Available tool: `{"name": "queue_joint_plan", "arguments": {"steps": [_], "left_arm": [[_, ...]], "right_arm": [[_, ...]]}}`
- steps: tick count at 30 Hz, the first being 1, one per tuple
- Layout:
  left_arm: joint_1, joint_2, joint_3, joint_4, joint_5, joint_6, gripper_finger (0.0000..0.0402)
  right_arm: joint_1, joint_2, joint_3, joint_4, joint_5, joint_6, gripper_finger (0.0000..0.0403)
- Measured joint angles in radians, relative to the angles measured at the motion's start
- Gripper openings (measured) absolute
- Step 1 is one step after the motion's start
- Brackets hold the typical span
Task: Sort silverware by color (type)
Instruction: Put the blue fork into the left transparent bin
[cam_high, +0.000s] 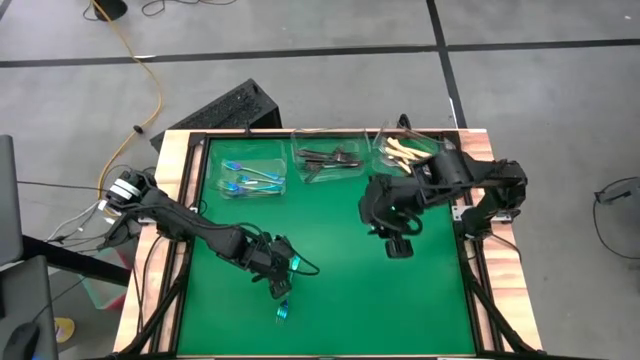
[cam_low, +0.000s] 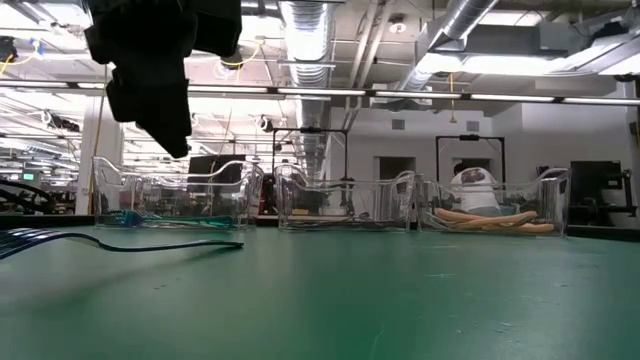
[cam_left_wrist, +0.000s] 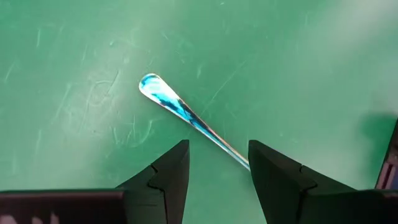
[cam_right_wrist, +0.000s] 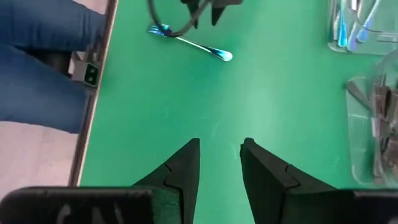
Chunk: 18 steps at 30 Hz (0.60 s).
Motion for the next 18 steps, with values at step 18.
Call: {"name": "queue_joint_plan", "arguments": {"steps": [18], "left_arm": [[-0.042,0.018,0.0,-0.028,-0.077,-0.372,0.0148]], "right_arm": [[0.251,0.001,0.0,0.0,0.151,0.282,0.0138]]}}
